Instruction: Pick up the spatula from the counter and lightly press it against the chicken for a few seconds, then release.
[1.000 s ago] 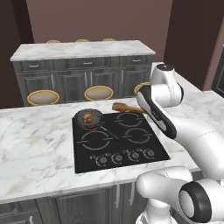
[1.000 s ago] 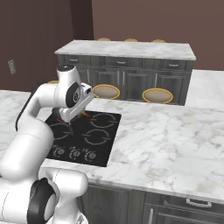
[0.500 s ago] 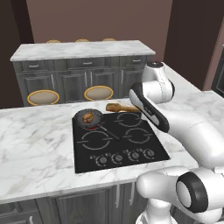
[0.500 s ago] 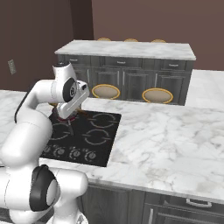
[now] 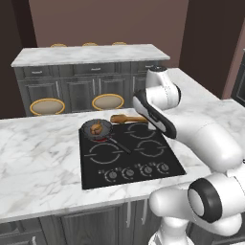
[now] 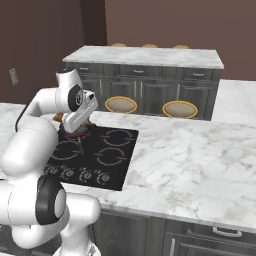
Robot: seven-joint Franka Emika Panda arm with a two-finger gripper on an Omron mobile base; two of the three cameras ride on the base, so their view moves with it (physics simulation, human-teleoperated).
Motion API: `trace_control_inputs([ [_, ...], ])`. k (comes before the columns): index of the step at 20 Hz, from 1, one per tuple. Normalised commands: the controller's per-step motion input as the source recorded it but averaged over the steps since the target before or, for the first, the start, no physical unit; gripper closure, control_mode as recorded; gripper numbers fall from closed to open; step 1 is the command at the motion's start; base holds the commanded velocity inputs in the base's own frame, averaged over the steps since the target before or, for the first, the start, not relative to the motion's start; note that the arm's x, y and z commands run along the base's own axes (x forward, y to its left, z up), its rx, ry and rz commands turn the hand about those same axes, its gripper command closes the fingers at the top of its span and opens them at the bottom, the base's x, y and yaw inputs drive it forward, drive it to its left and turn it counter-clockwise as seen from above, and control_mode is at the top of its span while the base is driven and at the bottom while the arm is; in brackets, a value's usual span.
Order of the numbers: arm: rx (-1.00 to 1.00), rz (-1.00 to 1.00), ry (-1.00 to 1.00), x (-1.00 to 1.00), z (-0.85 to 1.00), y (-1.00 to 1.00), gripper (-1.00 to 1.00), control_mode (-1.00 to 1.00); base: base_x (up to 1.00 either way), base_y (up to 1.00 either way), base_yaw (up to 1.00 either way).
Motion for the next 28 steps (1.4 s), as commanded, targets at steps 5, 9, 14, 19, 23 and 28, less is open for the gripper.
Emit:
trace_control_inputs([
  [5,-0.02,0.01,0.06,0.16,0.00,0.05,1.00,-1.00,0.00,0.00,0.00],
  [9,-0.01,0.00,0.05,0.06,-0.02,0.00,1.00,-1.00,0.00,0.00,0.00],
  [14,-0.03,0.00,0.04,0.04,-0.18,0.08,1.00,-1.00,0.00,0.00,0.00],
  [19,-0.03,0.00,0.03,0.06,-0.15,0.09,1.00,-1.00,0.00,0.00,0.00],
  [23,-0.01,0.01,0.00,0.11,0.00,0.04,1.00,-1.00,0.00,0.00,0.00],
  [28,-0.01,0.00,0.02,0.10,-0.04,0.05,1.00,-1.00,0.00,0.00,0.00],
])
